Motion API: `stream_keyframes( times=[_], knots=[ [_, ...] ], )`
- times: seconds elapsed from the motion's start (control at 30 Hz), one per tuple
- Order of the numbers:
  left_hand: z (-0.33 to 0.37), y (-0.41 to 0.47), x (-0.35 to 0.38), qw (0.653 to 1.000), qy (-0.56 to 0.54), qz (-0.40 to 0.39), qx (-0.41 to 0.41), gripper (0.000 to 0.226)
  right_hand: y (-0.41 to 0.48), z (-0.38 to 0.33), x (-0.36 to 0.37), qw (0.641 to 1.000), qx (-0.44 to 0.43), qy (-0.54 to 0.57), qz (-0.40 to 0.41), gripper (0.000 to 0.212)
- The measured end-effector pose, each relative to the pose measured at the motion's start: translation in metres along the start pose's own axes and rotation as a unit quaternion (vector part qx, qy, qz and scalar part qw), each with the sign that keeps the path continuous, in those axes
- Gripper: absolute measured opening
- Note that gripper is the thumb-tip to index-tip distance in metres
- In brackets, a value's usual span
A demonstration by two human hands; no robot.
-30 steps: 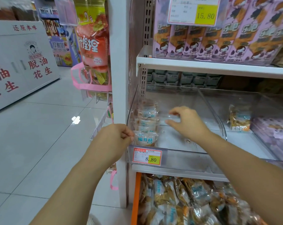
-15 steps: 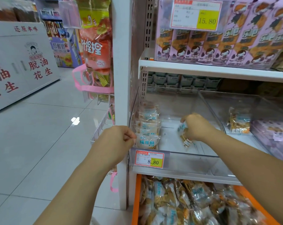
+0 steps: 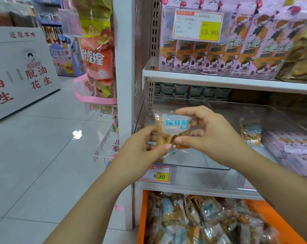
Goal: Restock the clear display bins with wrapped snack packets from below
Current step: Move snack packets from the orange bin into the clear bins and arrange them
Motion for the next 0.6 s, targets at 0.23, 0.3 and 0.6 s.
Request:
stream_keyframes(
  times=[0.23,0.3,0.6],
  knots=[
    [0.001,0.002,-0.012,1.000,0.021,0.009,0.006,0.041,0.010,0.004,0.001,0.996,0.021,-0.031,-0.075,0.028],
    [-0.002,0.001,-0.024,0.997,0.061,0.043,-0.002,0.038,0.014,0.013,-0.003,0.995,0.032,-0.076,-0.054,0.025],
    [-0.041,-0.004,-0.046,0.960,0.251,0.029,-0.124,0.011,0.009,0.044,0.066,0.970,0.065,-0.210,-0.109,0.022]
  ],
)
Point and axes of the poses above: each hand's wrist, its own y-axis towards the middle knuckle, its own x-axis out of the palm, z = x × y, the point moved 8 cm from there along y, towards the middle knuckle, and after that the axes turned 3 degrees about -y, right-handed, at the moved point
